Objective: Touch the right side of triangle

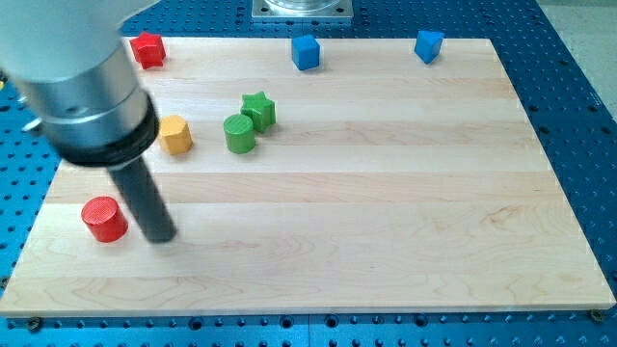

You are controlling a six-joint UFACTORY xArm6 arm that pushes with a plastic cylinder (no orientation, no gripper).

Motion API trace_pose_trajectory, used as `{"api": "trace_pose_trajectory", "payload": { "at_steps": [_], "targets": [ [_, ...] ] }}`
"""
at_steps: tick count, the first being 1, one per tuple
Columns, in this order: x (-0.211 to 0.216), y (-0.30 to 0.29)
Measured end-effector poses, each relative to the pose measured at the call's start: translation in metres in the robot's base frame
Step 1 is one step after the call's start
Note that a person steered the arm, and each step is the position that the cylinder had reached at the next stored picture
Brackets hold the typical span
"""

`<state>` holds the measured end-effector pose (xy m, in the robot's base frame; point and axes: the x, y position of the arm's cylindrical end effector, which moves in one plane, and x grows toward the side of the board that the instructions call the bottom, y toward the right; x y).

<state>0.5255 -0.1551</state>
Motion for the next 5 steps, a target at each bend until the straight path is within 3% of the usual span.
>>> {"api": "trace_pose_trajectory", "payload": {
  "at_steps": [1, 3, 5],
  "targets": [
    [-0.018, -0.036],
    [0.0, -0.05],
    [-0.073, 0.128]
  ]
}}
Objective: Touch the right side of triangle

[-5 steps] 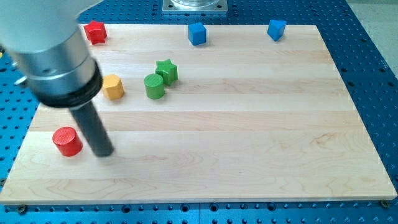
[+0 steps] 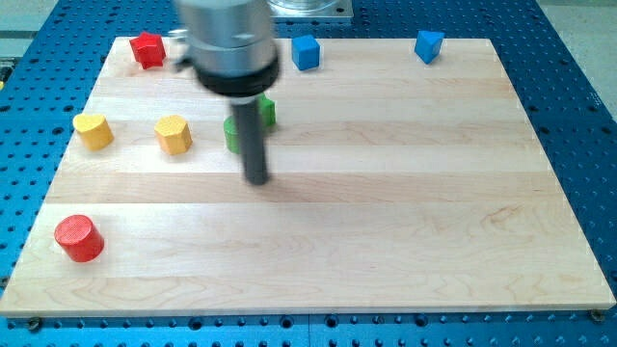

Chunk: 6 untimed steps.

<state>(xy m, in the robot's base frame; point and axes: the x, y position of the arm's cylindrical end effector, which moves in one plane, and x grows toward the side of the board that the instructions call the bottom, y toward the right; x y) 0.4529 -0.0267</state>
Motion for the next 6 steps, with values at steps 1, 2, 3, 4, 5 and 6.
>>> {"api": "trace_pose_trajectory", "payload": {
  "at_steps": [1, 2, 3, 4, 5, 6],
  "targets": [
    [-0.042, 0.102],
    [-0.105, 0.192],
    [-0.175, 0.254],
    [-0.228, 0.288],
    [-0.229, 0.225],
    [-0.2, 0.16]
  ]
}}
